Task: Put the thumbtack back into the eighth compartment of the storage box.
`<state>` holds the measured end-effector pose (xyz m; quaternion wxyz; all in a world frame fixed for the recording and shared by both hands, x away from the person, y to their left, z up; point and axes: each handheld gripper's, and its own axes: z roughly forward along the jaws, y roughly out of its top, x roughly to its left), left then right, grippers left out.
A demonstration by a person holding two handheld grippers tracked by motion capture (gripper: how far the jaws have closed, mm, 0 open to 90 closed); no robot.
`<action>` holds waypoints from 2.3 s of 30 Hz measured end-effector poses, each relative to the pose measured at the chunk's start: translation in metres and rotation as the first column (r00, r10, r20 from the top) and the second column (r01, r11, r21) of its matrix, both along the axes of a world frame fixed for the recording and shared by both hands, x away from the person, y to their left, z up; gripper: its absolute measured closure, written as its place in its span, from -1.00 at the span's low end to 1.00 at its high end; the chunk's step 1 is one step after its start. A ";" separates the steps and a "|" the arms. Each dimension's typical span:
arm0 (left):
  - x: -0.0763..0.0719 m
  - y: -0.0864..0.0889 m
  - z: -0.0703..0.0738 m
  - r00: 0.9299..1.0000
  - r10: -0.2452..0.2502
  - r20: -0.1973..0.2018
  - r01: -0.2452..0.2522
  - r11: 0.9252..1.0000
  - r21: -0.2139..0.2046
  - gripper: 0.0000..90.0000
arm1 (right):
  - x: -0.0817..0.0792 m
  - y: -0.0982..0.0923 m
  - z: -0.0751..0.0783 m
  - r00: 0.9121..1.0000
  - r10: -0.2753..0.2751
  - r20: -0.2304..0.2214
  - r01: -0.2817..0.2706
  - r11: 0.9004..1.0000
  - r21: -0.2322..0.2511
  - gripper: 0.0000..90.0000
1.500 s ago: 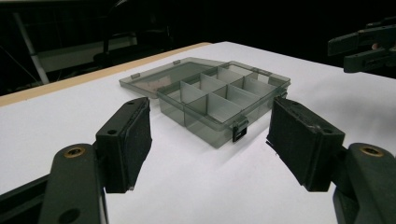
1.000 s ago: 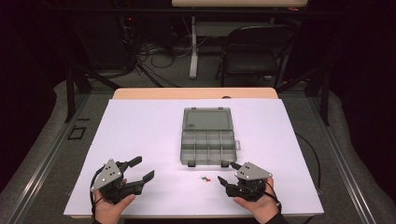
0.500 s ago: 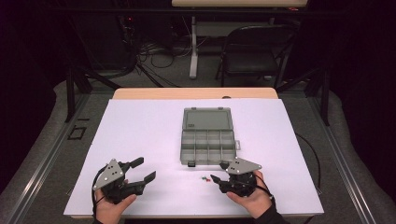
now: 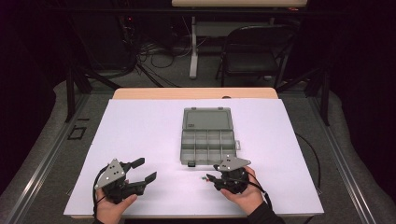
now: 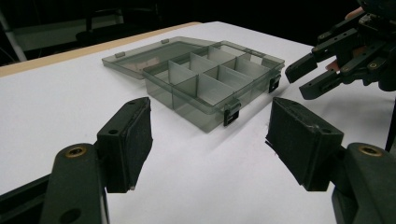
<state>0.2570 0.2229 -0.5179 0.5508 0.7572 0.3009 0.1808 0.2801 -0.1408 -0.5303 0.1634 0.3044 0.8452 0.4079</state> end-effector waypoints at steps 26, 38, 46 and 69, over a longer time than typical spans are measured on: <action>0.002 0.001 -0.002 1.000 -0.010 -0.016 0.010 1.000 0.006 -0.31 | 0.003 0.010 -0.029 0.997 0.047 -0.058 -0.048 0.999 -0.014 0.49; 0.003 0.001 -0.002 1.000 -0.010 -0.017 0.010 1.000 0.006 -0.31 | 0.004 0.009 -0.033 0.996 0.046 -0.077 -0.047 0.999 -0.011 0.65; 0.003 0.001 -0.002 1.000 -0.008 -0.016 0.009 1.000 0.008 -0.31 | 0.003 0.010 -0.034 0.995 0.054 -0.087 -0.055 0.998 -0.016 0.83; 0.003 0.001 -0.003 1.000 -0.008 -0.019 0.008 1.000 0.008 -0.31 | 0.004 0.006 -0.031 0.992 0.054 -0.109 -0.053 0.998 0.020 0.90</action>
